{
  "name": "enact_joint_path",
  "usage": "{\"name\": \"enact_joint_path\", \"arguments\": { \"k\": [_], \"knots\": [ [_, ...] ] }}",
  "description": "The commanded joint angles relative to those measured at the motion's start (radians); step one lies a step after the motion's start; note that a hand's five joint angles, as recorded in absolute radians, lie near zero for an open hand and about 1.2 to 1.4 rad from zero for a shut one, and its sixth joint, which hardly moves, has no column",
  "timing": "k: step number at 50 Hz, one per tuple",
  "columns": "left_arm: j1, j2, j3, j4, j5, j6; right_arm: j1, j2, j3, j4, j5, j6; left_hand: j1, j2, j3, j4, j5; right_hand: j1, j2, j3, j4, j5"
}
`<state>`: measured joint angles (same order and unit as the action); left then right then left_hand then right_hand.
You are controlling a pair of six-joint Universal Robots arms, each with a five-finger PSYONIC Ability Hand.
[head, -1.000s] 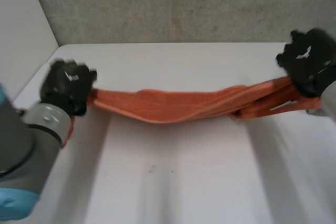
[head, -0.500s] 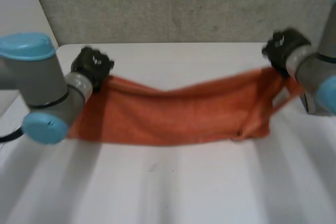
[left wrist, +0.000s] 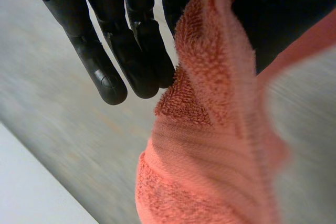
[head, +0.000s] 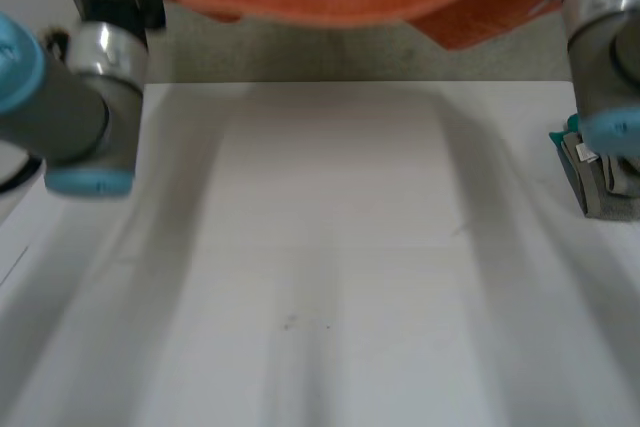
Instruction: Fold the laundry.
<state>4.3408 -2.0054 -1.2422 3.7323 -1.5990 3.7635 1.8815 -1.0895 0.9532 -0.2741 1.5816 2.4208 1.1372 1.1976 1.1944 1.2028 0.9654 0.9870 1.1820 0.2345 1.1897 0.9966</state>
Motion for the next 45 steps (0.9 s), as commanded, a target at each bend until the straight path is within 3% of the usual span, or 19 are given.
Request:
{"name": "enact_joint_path", "arguments": {
  "k": [1, 6, 10, 17, 19, 22, 39, 42, 43, 44, 45],
  "knots": [
    [0.011, -0.019, -0.272, -0.008, 0.008, 0.007, -0.012, -0.108, 0.405, 0.033, -0.142, 0.014, 0.259, 0.199, 0.202, 0.193, 0.256, 0.409, 0.214, 1.162, 0.207, 0.225],
    [0.028, -0.075, -0.397, 0.0, 0.01, 0.01, -0.056, -0.115, 0.654, 0.039, -0.245, -0.002, 0.259, 0.199, 0.202, 0.193, 0.256, 0.409, 0.214, 1.162, 0.207, 0.225],
    [0.028, -0.136, -0.451, 0.0, 0.008, 0.019, -0.079, -0.089, 0.732, 0.059, -0.268, -0.019, 0.259, 0.199, 0.202, 0.193, 0.256, 0.409, 0.214, 1.162, 0.207, 0.225],
    [0.043, -0.153, -0.487, -0.003, 0.004, 0.048, -0.122, -0.055, 0.745, 0.105, -0.267, -0.034, -0.468, -0.528, -0.525, -0.533, -0.471, 0.409, 0.214, 1.162, 0.207, 0.225],
    [0.062, -0.151, -0.49, -0.003, -0.001, 0.048, -0.148, -0.056, 0.74, 0.133, -0.265, -0.034, -0.6, -0.66, -0.657, -0.666, -0.603, 0.409, 0.214, 1.162, 0.207, 0.225],
    [0.086, -0.145, -0.494, -0.002, -0.01, 0.048, -0.167, -0.058, 0.742, 0.151, -0.27, -0.032, -0.618, -0.679, -0.676, -0.684, -0.621, 0.409, 0.214, 1.162, 0.207, 0.225],
    [0.184, -0.108, -0.529, -0.008, -0.004, 0.047, -0.196, -0.075, 0.8, 0.156, -0.272, -0.035, -0.522, -0.582, -0.579, -0.587, -0.524, 0.409, 0.214, 1.162, 0.207, 0.225],
    [0.183, -0.082, -0.554, -0.017, 0.002, 0.048, -0.194, -0.076, 0.799, 0.157, -0.272, -0.035, -0.261, -0.322, -0.318, -0.327, -0.264, 0.409, 0.214, 1.162, 0.207, 0.225],
    [0.183, -0.072, -0.563, -0.022, 0.005, 0.047, -0.194, -0.081, 0.797, 0.164, -0.27, -0.037, -0.112, -0.172, -0.169, -0.178, -0.115, 0.409, 0.214, 1.162, 0.207, 0.225],
    [0.181, -0.047, -0.58, -0.032, 0.008, 0.045, -0.194, -0.084, 0.797, 0.168, -0.27, -0.037, 0.233, 0.172, 0.175, 0.167, 0.23, 0.409, 0.214, 1.162, 0.207, 0.225],
    [0.18, -0.035, -0.589, -0.038, 0.008, 0.045, -0.194, -0.09, 0.797, 0.176, -0.27, -0.037, 0.259, 0.198, 0.202, 0.193, 0.256, 0.409, 0.214, 1.162, 0.207, 0.225]
  ]
}}
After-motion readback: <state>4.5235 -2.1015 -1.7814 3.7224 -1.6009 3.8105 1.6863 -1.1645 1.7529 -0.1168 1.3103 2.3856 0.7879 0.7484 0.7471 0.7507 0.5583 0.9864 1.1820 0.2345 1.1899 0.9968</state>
